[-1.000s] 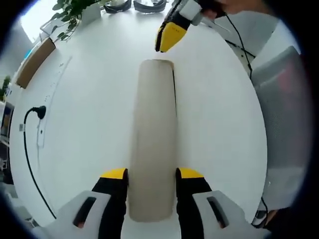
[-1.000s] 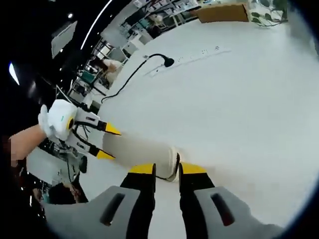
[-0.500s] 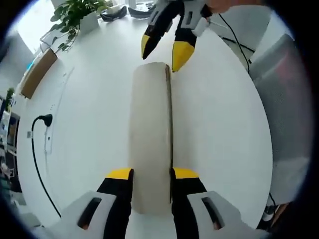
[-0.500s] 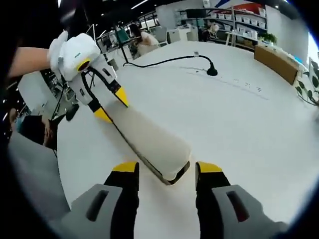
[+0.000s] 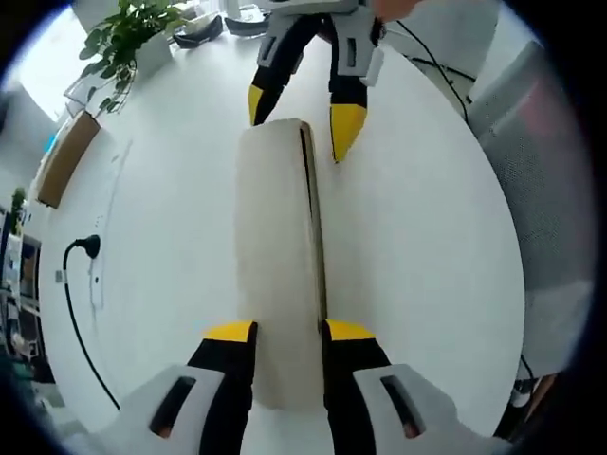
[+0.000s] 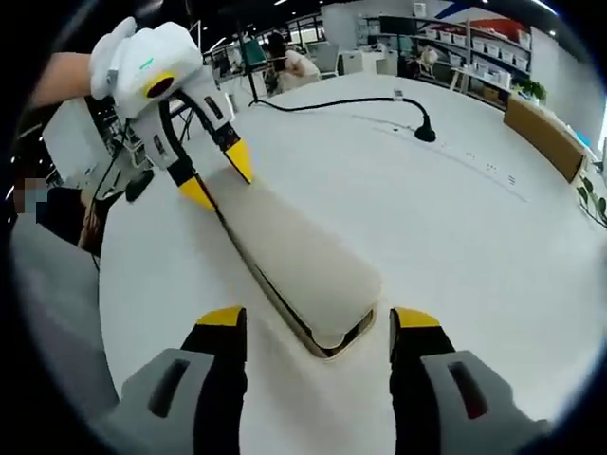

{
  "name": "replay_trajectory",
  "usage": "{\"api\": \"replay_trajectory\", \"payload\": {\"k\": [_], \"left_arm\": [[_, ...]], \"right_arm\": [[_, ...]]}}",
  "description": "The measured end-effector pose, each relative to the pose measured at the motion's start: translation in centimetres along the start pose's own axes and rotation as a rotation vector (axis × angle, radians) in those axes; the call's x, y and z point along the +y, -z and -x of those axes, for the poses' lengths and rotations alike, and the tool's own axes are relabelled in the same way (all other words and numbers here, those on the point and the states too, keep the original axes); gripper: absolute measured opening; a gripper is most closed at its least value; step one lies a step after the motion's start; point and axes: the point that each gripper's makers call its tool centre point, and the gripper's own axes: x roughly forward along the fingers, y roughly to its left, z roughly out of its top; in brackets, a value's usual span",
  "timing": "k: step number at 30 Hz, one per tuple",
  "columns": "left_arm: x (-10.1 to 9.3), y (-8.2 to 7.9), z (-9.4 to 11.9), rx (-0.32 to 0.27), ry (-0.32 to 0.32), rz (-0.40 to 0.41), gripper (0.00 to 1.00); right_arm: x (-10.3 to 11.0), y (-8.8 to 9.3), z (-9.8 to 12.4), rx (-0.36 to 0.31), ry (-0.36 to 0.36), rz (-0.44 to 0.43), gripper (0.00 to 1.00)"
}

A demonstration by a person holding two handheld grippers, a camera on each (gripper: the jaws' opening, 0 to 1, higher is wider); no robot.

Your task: Arrange the utensils inside the cutlery case until each visible utensil rests in its matching compartment.

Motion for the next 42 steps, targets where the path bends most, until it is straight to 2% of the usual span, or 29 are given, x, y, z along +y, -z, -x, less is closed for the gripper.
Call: {"api": "replay_trajectory", "payload": {"k": [1,3,5,10,11,12,14,16,18,21,26,30,32,33,34,36,37,38,41,42], "left_arm": [[0.0,0.0,0.0,0.0,0.0,0.002,0.27],[0.0,0.0,0.1,-0.003,0.002,0.011,0.27],[0.1,0.0,0.0,-0.006,0.001,0.018,0.27],[0.3,0.0,-0.1,-0.013,0.003,0.019,0.27],[0.3,0.0,-0.1,-0.014,0.007,0.022,0.27],[0.3,0.0,0.0,-0.013,0.008,0.023,0.27],[0.3,0.0,-0.1,-0.008,0.01,0.022,0.27],[0.3,0.0,0.0,-0.002,0.009,0.025,0.27],[0.3,-0.1,0.0,-0.004,0.011,0.03,0.27],[0.2,-0.2,0.0,-0.011,0.006,0.044,0.27],[-0.2,-0.6,0.2,-0.04,0.019,0.061,0.28],[-0.3,-0.8,0.3,-0.037,0.032,0.085,0.34],[-0.4,-0.5,0.3,-0.024,0.048,0.116,0.48],[-0.4,-0.5,0.3,-0.032,0.049,0.106,0.58],[-0.3,-0.6,0.3,-0.049,0.044,0.085,0.62],[-0.1,-0.2,0.1,-0.038,0.037,0.072,0.63],[0.0,0.4,-0.1,-0.005,0.032,0.081,0.63],[0.1,0.6,-0.3,0.004,0.032,0.087,0.63],[0.5,1.0,-0.8,0.013,0.025,0.094,0.64],[0.5,1.1,-1.0,0.017,0.031,0.119,0.64]], "right_arm": [[-0.1,-0.1,-0.1,-0.001,0.001,0.012,0.66],[0.4,-0.5,-0.4,0.009,-0.045,0.084,0.66],[0.3,-0.7,-0.7,0.035,-0.042,0.165,0.68],[0.4,-0.7,-1.4,0.13,-0.067,0.323,0.61],[0.6,-0.9,-1.7,0.125,-0.081,0.329,0.61],[1.1,-0.9,-1.8,0.139,-0.111,0.338,0.61],[1.2,-0.6,-2.0,0.18,-0.127,0.336,0.61],[1.0,-0.7,-2.1,0.192,-0.118,0.344,0.59],[0.2,-0.6,-1.9,0.232,-0.082,0.399,0.5],[0.6,-0.5,-1.7,0.239,-0.098,0.405,0.48],[0.3,-0.2,-1.1,0.255,-0.094,0.505,0.41],[0.4,0.0,-1.1,0.259,-0.096,0.532,0.4],[0.4,0.0,-1.1,0.261,-0.098,0.538,0.4],[0.4,0.0,-1.1,0.262,-0.099,0.538,0.4],[0.4,-0.1,-1.1,0.261,-0.103,0.548,0.4],[0.3,-0.1,-1.0,0.258,-0.106,0.559,0.4],[0.3,-0.1,-1.0,0.256,-0.107,0.561,0.4],[0.4,-0.1,-1.0,0.256,-0.109,0.563,0.39],[0.5,0.0,-0.9,0.248,-0.114,0.586,0.39],[0.5,0.1,-0.8,0.245,-0.122,0.578,0.39]]}}
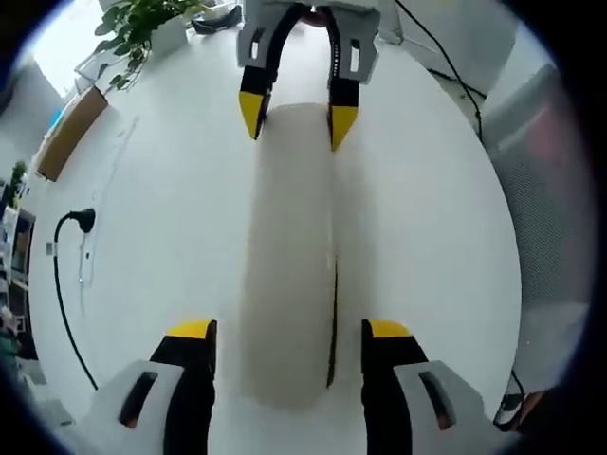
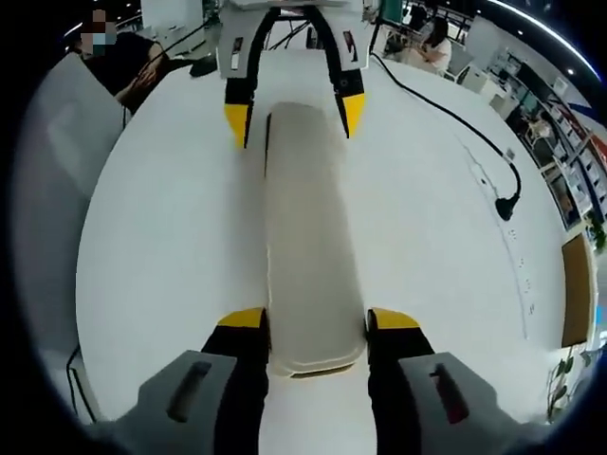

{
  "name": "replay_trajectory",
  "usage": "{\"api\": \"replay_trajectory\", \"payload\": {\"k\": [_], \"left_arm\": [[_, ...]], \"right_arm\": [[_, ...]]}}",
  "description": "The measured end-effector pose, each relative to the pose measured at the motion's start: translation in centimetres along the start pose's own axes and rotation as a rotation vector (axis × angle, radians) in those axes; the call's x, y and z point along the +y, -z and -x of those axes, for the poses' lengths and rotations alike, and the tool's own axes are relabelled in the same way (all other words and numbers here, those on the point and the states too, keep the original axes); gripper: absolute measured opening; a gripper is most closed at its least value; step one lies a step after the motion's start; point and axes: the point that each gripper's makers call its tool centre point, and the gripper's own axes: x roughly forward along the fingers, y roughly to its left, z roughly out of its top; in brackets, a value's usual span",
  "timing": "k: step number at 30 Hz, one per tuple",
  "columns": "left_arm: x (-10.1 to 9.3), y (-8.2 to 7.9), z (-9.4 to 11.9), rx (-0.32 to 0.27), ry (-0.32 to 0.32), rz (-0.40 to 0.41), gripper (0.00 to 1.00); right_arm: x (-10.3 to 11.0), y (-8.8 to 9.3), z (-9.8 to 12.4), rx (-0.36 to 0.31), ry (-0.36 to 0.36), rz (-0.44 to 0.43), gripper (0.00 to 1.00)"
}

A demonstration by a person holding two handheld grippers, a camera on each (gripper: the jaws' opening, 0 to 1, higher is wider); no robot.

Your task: Arrange the utensils inside the cutlery case until each visible utensil rests in its matching compartment.

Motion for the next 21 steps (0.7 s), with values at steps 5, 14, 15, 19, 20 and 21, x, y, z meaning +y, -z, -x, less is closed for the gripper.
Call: {"api": "replay_trajectory", "payload": {"k": [5,14,15,19,20,21], "left_arm": [[-0.7,0.8,-0.9,0.039,0.031,0.013,0.53],[-0.5,0.9,-0.9,0.022,-0.009,-0.01,0.44],[-0.5,0.9,-0.9,0.02,-0.013,-0.014,0.43],[-0.3,0.9,-1.0,0.02,-0.032,-0.02,0.43],[-0.3,0.9,-1.0,0.022,-0.032,-0.015,0.43],[-0.2,0.9,-1.0,0.023,-0.035,-0.016,0.44]], "right_arm": [[0.1,0.1,0.2,-0.02,-0.012,-0.042,0.41],[-0.2,1.0,0.9,-0.083,-0.015,-0.268,0.59],[-0.1,1.2,1.0,-0.088,-0.02,-0.278,0.56],[-0.4,1.8,1.1,-0.078,-0.006,-0.338,0.46],[-0.3,1.8,1.1,-0.085,-0.018,-0.359,0.49],[-0.2,1.7,1.1,-0.092,-0.02,-0.368,0.49]]}}
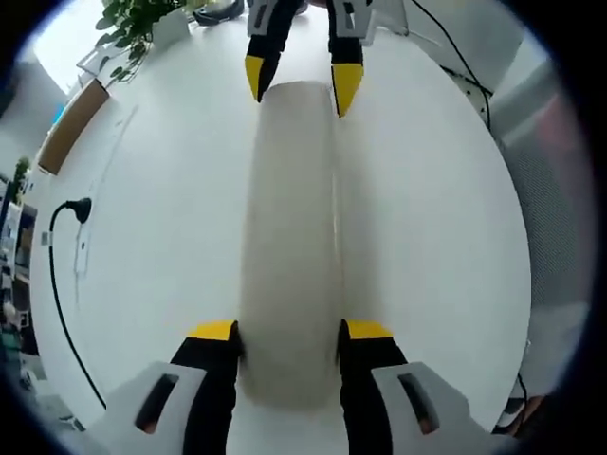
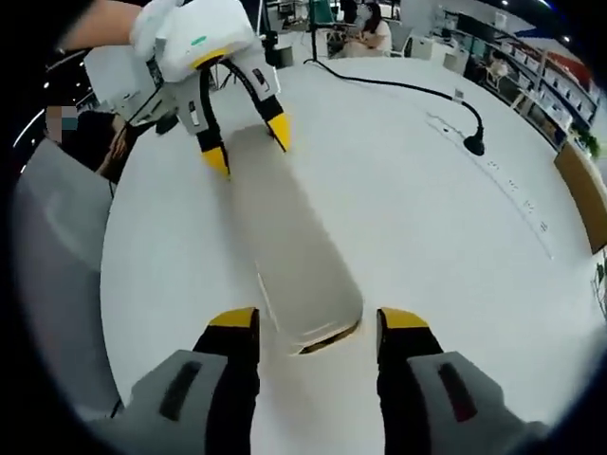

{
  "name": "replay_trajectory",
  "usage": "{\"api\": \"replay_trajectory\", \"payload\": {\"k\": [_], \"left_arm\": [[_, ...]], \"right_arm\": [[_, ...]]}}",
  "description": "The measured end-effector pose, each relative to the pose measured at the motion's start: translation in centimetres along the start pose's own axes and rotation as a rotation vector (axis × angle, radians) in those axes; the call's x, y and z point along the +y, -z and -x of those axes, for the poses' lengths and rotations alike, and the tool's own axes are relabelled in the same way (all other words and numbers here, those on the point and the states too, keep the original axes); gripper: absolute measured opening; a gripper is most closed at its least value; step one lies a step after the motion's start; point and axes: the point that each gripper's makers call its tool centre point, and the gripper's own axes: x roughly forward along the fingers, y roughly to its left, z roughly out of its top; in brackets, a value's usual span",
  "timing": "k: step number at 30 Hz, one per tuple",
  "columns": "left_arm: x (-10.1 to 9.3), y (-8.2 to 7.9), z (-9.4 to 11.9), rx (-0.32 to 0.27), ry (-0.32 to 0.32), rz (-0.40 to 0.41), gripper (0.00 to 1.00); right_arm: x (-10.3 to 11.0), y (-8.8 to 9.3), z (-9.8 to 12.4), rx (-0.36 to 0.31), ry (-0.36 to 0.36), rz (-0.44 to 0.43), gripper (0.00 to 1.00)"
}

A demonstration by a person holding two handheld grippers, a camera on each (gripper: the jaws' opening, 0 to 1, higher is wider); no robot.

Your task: Arrange the utensils inside the cutlery case until each visible utensil rests in its matching compartment.

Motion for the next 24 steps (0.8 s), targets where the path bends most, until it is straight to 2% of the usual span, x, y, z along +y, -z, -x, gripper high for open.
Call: {"api": "replay_trajectory", "payload": {"k": [3,5,8,12,17,20,24], "left_arm": [[0.3,0.0,0.0,0.005,-0.012,-0.001,0.47],[0.1,-0.1,0.1,-0.001,-0.01,-0.002,0.47],[-0.2,-0.4,0.0,-0.02,-0.017,-0.015,0.46],[0.2,-0.4,-0.1,-0.021,-0.038,-0.019,0.44],[0.2,-0.6,-0.1,-0.019,-0.056,-0.07,0.42],[0.2,-0.8,-0.1,-0.024,-0.063,-0.09,0.42],[0.3,-1.1,0.1,-0.031,-0.074,-0.1,0.41]], "right_arm": [[0.2,0.3,0.1,-0.007,-0.006,-0.02,0.49],[0.6,0.5,0.3,-0.018,-0.024,-0.097,0.48],[0.8,0.8,0.5,-0.08,-0.05,-0.27,0.49],[0.8,1.7,0.7,-0.124,-0.041,-0.292,0.45],[0.9,0.5,1.1,-0.249,-0.051,-0.429,0.45],[1.0,0.6,1.2,-0.244,-0.038,-0.435,0.41],[1.3,0.3,1.3,-0.262,-0.032,-0.47,0.43]]}}
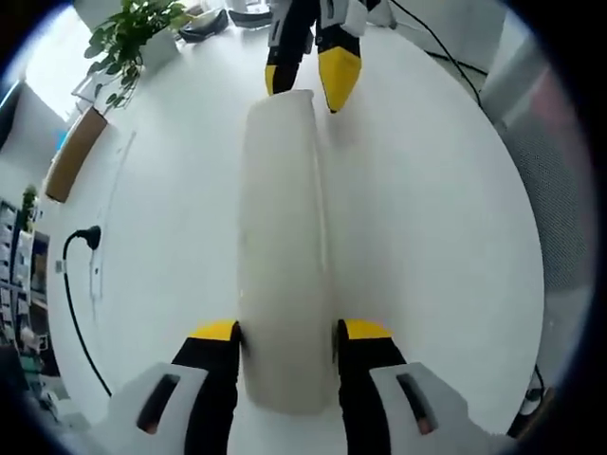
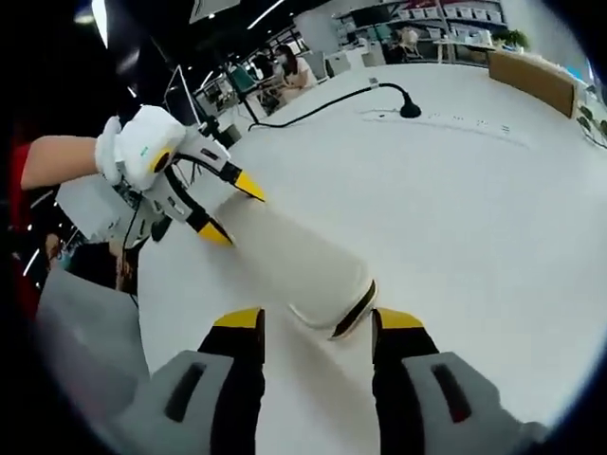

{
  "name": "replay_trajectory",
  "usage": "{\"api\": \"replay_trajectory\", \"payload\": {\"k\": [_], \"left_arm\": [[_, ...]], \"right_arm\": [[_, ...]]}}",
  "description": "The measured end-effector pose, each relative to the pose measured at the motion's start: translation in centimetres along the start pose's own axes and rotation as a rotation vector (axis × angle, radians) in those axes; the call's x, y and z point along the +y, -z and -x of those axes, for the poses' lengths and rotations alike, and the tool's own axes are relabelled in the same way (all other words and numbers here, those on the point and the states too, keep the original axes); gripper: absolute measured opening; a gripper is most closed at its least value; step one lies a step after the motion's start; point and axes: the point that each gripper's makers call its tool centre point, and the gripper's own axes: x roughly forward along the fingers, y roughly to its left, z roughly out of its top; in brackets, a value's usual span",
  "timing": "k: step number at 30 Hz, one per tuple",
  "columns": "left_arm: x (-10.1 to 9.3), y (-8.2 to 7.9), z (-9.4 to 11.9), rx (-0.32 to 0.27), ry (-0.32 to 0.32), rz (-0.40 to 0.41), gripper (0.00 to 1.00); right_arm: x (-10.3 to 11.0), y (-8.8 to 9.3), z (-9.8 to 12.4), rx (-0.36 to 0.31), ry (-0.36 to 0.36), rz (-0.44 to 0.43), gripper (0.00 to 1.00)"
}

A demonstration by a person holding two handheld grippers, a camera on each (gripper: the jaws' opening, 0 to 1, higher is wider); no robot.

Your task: Arrange the utensils inside the cutlery case until each visible utensil rests in its matching compartment.

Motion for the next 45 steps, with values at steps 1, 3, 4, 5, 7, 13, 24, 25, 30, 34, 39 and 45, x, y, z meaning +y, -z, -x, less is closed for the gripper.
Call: {"api": "replay_trajectory", "payload": {"k": [1,3,4,5,7,13,24,25,30,34,39,45], "left_arm": [[0.0,-0.1,0.0,-0.003,-0.001,-0.001,0.41],[0.0,-0.2,0.1,-0.01,-0.009,0.007,0.41],[0.0,-0.2,0.1,-0.013,-0.011,0.007,0.41],[-0.1,-0.2,0.2,-0.016,-0.011,0.007,0.41],[-0.3,-0.2,0.3,-0.028,-0.003,0.013,0.41],[-0.6,0.4,0.2,-0.005,0.006,0.027,0.42],[-0.9,0.1,0.4,-0.011,-0.007,0.025,0.42],[-0.9,0.0,0.4,-0.014,-0.009,0.023,0.42],[-1.1,-0.2,0.5,-0.015,-0.023,-0.003,0.41],[-1.1,-0.3,0.5,-0.014,-0.032,-0.017,0.41],[-1.1,-0.3,0.6,-0.008,-0.043,-0.031,0.41],[-1.0,-0.4,0.7,-0.002,-0.061,-0.066,0.41]], "right_arm": [[0.0,-0.1,0.1,-0.014,0.005,-0.012,0.43],[0.1,0.0,0.3,-0.021,0.018,-0.016,0.42],[0.3,0.0,0.2,-0.036,0.022,-0.013,0.43],[0.3,0.0,0.2,-0.046,0.025,-0.014,0.43],[0.5,0.0,0.2,-0.073,0.026,-0.068,0.43],[0.8,1.0,1.2,-0.099,0.055,-0.188,0.29],[1.5,1.2,2.0,-0.202,-0.007,-0.415,0.17],[1.5,1.2,2.0,-0.208,-0.02,-0.44,0.16],[1.2,1.0,2.1,-0.274,-0.063,-0.586,0.09],[0.8,0.9,2.1,-0.334,-0.101,-0.728,0.06],[0.9,0.6,2.2,-0.409,-0.165,-0.893,0.06],[0.8,0.1,2.3,-0.446,-0.184,-0.927,0.04]]}}
